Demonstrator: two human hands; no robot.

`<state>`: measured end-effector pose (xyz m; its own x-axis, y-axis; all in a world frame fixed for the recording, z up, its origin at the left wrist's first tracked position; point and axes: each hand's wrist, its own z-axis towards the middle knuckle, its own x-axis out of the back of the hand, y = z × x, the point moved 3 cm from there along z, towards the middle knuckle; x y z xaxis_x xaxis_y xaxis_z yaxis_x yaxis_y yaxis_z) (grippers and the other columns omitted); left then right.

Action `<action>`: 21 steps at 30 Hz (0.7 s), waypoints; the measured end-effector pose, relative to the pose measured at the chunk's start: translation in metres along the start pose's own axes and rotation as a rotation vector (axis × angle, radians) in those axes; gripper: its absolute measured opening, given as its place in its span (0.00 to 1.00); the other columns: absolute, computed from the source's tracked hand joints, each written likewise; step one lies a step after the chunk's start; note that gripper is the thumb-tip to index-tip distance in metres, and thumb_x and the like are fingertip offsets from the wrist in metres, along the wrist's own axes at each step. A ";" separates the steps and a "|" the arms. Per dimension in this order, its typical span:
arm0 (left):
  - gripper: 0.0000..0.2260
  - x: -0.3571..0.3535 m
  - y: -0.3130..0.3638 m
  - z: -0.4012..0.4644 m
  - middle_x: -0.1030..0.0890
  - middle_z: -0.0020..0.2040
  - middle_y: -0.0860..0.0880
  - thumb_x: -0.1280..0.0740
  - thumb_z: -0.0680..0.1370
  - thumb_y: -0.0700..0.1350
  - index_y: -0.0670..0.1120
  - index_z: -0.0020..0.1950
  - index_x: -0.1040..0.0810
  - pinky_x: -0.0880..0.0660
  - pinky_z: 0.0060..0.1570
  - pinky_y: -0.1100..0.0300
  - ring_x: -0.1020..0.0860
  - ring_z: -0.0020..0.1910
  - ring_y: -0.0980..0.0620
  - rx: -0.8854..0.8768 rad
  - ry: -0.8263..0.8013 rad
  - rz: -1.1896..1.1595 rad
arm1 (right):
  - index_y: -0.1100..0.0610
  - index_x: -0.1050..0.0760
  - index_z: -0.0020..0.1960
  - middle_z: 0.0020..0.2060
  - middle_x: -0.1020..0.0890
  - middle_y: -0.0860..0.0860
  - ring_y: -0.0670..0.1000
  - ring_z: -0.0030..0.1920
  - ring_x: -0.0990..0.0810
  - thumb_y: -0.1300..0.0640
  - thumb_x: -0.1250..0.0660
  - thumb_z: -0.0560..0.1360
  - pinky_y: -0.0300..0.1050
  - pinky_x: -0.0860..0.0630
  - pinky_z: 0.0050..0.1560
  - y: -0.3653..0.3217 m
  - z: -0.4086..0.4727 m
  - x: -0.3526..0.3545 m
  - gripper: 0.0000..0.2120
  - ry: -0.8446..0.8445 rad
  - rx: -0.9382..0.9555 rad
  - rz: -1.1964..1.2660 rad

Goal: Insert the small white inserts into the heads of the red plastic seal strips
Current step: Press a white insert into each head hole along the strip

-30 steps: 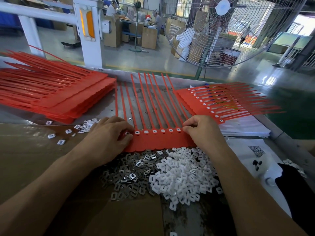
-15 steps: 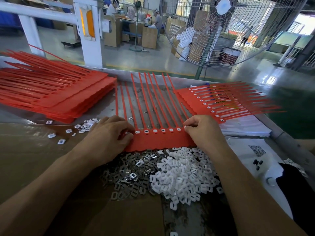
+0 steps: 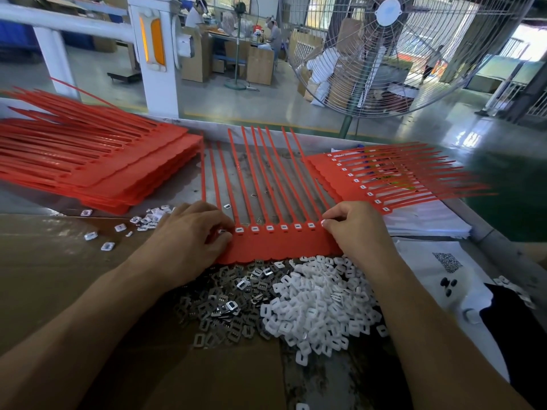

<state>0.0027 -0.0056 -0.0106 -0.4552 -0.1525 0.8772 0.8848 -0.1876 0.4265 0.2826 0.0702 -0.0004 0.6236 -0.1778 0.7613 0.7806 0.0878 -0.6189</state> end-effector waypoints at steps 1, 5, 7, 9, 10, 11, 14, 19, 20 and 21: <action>0.13 0.000 0.000 0.000 0.27 0.65 0.59 0.37 0.81 0.56 0.60 0.64 0.22 0.36 0.70 0.49 0.32 0.66 0.53 0.001 0.002 0.000 | 0.53 0.14 0.54 0.51 0.14 0.48 0.48 0.50 0.18 0.58 0.28 0.78 0.43 0.24 0.51 0.000 0.000 0.000 0.06 0.001 -0.001 0.005; 0.13 0.000 0.000 0.000 0.26 0.65 0.58 0.37 0.80 0.56 0.60 0.64 0.22 0.36 0.70 0.48 0.32 0.66 0.53 -0.003 0.001 -0.004 | 0.53 0.14 0.54 0.50 0.14 0.48 0.48 0.50 0.18 0.57 0.27 0.78 0.44 0.23 0.51 0.000 0.000 0.000 0.06 0.002 -0.006 -0.006; 0.13 0.000 0.000 0.001 0.27 0.65 0.58 0.37 0.80 0.56 0.60 0.64 0.22 0.36 0.70 0.48 0.32 0.66 0.53 -0.002 -0.003 -0.005 | 0.53 0.14 0.53 0.50 0.14 0.48 0.48 0.49 0.18 0.57 0.27 0.78 0.44 0.23 0.50 0.000 0.000 0.000 0.05 0.004 -0.004 -0.015; 0.13 -0.001 -0.001 0.001 0.27 0.65 0.59 0.37 0.80 0.56 0.60 0.64 0.22 0.36 0.70 0.48 0.32 0.66 0.53 0.000 -0.006 -0.002 | 0.52 0.14 0.52 0.49 0.14 0.48 0.47 0.48 0.18 0.57 0.27 0.78 0.44 0.22 0.50 0.000 -0.001 0.000 0.05 0.006 0.000 -0.022; 0.13 -0.001 -0.001 0.001 0.27 0.65 0.59 0.37 0.80 0.56 0.61 0.64 0.22 0.36 0.70 0.48 0.32 0.66 0.53 -0.001 -0.005 -0.002 | 0.52 0.14 0.52 0.48 0.14 0.47 0.47 0.47 0.18 0.57 0.28 0.78 0.45 0.22 0.50 0.000 -0.001 0.000 0.05 0.005 0.003 -0.025; 0.13 -0.001 -0.002 0.000 0.27 0.65 0.59 0.37 0.80 0.56 0.61 0.64 0.22 0.36 0.70 0.48 0.32 0.66 0.53 -0.002 -0.004 -0.004 | 0.52 0.14 0.52 0.48 0.14 0.47 0.47 0.46 0.17 0.57 0.28 0.78 0.45 0.21 0.50 -0.001 -0.001 0.000 0.05 0.004 0.006 -0.029; 0.13 -0.001 -0.002 0.001 0.27 0.64 0.59 0.37 0.80 0.57 0.61 0.64 0.22 0.36 0.71 0.48 0.32 0.66 0.54 -0.001 -0.005 -0.008 | 0.52 0.13 0.52 0.47 0.13 0.47 0.45 0.44 0.18 0.58 0.29 0.78 0.46 0.20 0.49 -0.002 -0.002 0.001 0.06 -0.008 0.014 -0.055; 0.13 -0.001 -0.002 0.001 0.26 0.64 0.59 0.37 0.80 0.57 0.61 0.63 0.22 0.35 0.70 0.47 0.31 0.66 0.54 -0.003 -0.005 -0.004 | 0.54 0.13 0.50 0.45 0.12 0.50 0.48 0.42 0.16 0.57 0.32 0.79 0.50 0.17 0.49 -0.007 -0.006 0.002 0.08 -0.040 0.050 -0.132; 0.13 -0.001 -0.002 0.001 0.26 0.64 0.59 0.37 0.80 0.57 0.61 0.63 0.22 0.35 0.70 0.47 0.31 0.66 0.54 -0.003 -0.005 -0.002 | 0.56 0.13 0.49 0.45 0.12 0.52 0.51 0.41 0.16 0.58 0.33 0.79 0.52 0.17 0.48 -0.009 -0.007 0.002 0.09 -0.050 0.059 -0.158; 0.13 -0.001 -0.002 0.002 0.26 0.64 0.59 0.37 0.80 0.57 0.61 0.63 0.22 0.35 0.70 0.47 0.31 0.66 0.53 -0.003 -0.005 -0.001 | 0.58 0.14 0.49 0.44 0.12 0.55 0.54 0.41 0.15 0.58 0.33 0.79 0.54 0.17 0.47 -0.011 -0.008 0.002 0.10 -0.059 0.065 -0.185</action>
<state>0.0018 -0.0035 -0.0121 -0.4557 -0.1474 0.8779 0.8840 -0.1903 0.4269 0.2753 0.0614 0.0064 0.4696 -0.1388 0.8719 0.8818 0.1221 -0.4555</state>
